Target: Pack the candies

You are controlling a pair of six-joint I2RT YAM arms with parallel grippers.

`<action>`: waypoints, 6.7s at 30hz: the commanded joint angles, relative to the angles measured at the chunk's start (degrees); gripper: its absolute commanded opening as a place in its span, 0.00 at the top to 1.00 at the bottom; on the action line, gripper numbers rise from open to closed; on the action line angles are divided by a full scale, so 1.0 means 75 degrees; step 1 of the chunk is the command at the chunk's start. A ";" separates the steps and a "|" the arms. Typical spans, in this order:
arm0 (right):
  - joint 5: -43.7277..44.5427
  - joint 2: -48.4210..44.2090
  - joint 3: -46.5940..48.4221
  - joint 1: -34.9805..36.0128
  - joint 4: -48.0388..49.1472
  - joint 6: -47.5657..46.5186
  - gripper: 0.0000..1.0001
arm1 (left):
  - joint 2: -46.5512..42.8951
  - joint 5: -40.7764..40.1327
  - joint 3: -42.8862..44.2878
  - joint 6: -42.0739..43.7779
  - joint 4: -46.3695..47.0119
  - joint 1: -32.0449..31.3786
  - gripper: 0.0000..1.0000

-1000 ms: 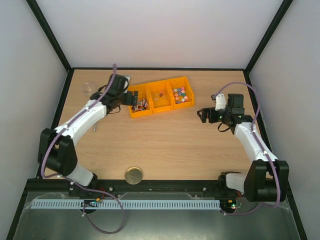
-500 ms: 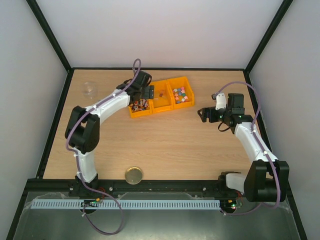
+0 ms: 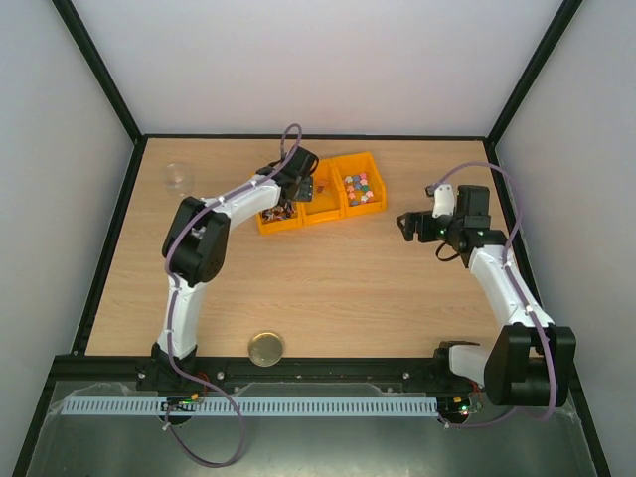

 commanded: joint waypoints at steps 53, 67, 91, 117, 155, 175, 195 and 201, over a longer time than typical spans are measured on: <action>-0.1399 0.0364 0.0320 -0.0524 -0.1286 -0.0063 0.02 | -0.2630 0.4163 -0.3463 0.7220 -0.0035 -0.1811 0.92; -0.1484 0.0485 0.0345 -0.0529 -0.0931 0.0163 0.01 | -0.2042 0.3808 -0.2514 0.6610 0.0212 -0.1717 0.56; -0.1725 0.1080 0.1062 -0.0523 -0.0490 0.0496 0.02 | -0.5373 0.4350 -0.3053 0.4934 -0.0537 0.3356 0.01; -0.1585 0.1029 0.1132 -0.0523 -0.0733 0.0319 0.01 | 0.0683 0.4855 0.2463 0.4731 -0.2041 0.6984 0.24; -0.1773 0.1012 0.1065 -0.0523 -0.0941 0.0161 0.02 | 0.0076 0.6490 0.0026 0.6006 -0.1748 0.4982 0.56; -0.1988 0.0697 0.0999 -0.0523 -0.0970 0.0181 0.01 | -0.1797 0.6732 -0.0893 0.6111 -0.1839 0.4730 0.02; -0.2125 0.1136 0.1321 -0.0503 -0.0745 0.0455 0.01 | -0.4933 0.5614 -0.5617 0.7602 -0.0506 0.7143 0.17; -0.2143 0.1166 0.1381 -0.0500 -0.0776 0.0431 0.01 | -0.4715 0.4971 -0.6232 0.7345 0.0370 0.7143 0.32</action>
